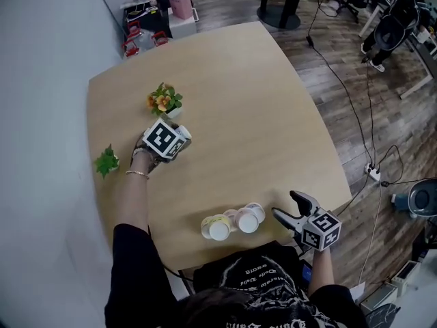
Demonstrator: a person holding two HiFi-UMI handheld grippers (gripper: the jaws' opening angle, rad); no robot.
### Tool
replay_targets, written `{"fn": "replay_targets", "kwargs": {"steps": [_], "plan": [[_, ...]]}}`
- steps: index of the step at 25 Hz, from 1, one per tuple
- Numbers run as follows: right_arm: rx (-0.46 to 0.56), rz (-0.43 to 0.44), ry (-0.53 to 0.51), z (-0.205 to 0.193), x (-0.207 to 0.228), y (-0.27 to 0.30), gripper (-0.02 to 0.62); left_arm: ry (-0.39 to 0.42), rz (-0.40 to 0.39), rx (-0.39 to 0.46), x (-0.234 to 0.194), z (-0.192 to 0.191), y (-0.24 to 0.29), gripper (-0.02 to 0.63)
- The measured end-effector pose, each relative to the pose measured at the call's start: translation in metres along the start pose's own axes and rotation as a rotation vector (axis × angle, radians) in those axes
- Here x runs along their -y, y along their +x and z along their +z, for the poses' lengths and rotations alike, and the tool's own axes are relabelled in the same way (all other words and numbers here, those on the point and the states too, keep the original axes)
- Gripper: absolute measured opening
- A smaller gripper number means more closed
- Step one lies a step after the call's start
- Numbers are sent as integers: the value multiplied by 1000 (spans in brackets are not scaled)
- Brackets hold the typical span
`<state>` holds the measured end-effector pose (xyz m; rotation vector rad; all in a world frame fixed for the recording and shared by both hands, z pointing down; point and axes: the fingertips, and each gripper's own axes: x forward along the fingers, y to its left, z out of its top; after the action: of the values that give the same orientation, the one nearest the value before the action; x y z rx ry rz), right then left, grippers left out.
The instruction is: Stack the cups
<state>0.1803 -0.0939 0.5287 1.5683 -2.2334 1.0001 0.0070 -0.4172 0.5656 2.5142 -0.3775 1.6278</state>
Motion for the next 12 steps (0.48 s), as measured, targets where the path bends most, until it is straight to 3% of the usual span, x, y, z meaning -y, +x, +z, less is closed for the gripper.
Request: {"fn": "replay_targets", "kwargs": {"steps": [7,12], "plan": [[59,48,-40,3,-17,-14,367,-201,-68,275,37,2,-70,262],[80,98,-80,7,-33,-17,366,-325,-169,567,63,20,-133,263]]}}
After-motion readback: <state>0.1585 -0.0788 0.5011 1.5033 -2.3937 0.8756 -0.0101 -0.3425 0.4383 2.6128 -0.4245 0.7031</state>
